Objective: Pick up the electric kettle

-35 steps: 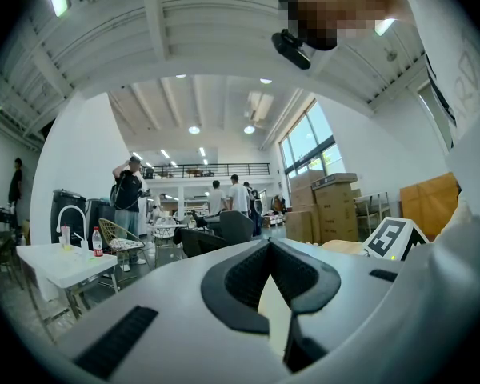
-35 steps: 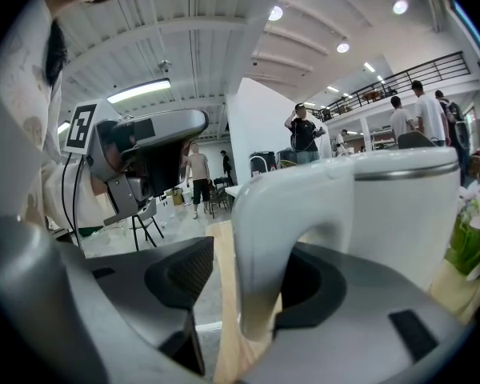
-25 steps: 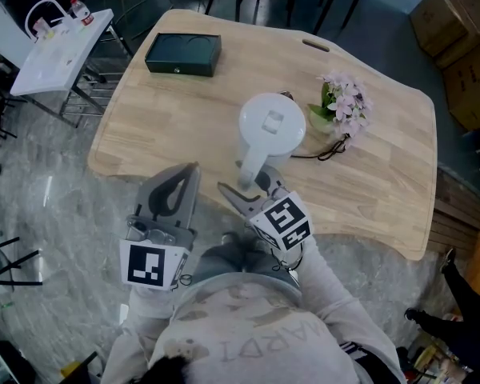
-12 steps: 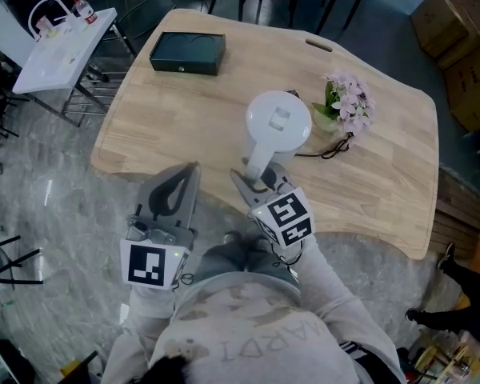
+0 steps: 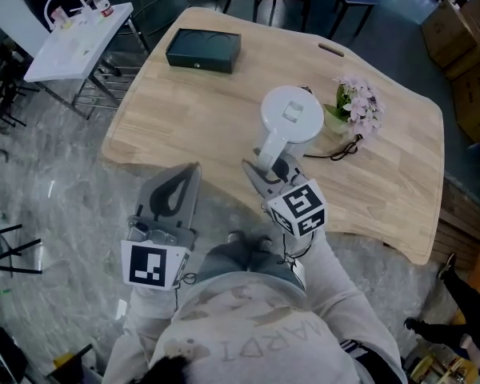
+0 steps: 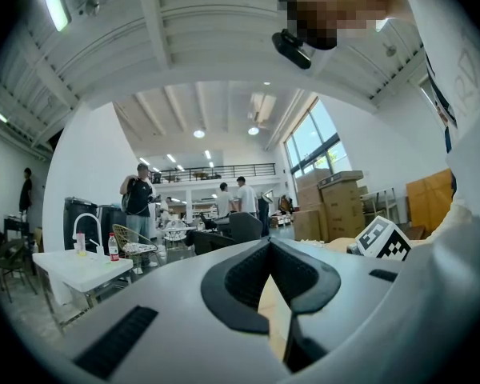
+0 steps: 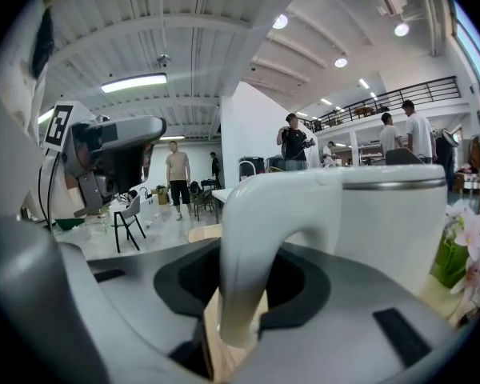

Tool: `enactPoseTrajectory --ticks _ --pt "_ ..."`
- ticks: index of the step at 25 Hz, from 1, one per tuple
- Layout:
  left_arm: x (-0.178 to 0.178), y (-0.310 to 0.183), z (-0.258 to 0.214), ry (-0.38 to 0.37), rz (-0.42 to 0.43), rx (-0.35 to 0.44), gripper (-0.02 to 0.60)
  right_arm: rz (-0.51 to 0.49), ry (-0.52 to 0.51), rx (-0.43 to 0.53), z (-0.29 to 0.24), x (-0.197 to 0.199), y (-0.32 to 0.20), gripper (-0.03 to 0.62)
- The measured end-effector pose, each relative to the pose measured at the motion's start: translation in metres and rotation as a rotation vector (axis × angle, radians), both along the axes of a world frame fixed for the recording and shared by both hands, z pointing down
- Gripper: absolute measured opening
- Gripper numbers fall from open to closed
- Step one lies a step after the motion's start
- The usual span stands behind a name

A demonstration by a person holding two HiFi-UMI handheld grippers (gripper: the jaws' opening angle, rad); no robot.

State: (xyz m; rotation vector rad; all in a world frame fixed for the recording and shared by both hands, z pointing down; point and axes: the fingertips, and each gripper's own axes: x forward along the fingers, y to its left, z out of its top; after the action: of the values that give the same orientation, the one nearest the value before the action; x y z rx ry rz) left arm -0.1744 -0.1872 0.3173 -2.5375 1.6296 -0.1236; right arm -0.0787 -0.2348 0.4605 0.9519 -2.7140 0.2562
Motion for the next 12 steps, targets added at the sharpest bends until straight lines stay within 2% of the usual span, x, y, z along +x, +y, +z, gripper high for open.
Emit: enactPoseTrajectory --ticks 4,12 --pt "-0.007 0.011 -0.004 -0.002 -0.016 0.009 0.0 0.005 -0.047 0.0 -0.015 0.001 0.001 0.129" --pt "0.003 0.028 -0.006 0.001 -0.005 0.023 0.0 -0.044 -0.029 0.078 -0.046 -0.003 0.03 0.129"
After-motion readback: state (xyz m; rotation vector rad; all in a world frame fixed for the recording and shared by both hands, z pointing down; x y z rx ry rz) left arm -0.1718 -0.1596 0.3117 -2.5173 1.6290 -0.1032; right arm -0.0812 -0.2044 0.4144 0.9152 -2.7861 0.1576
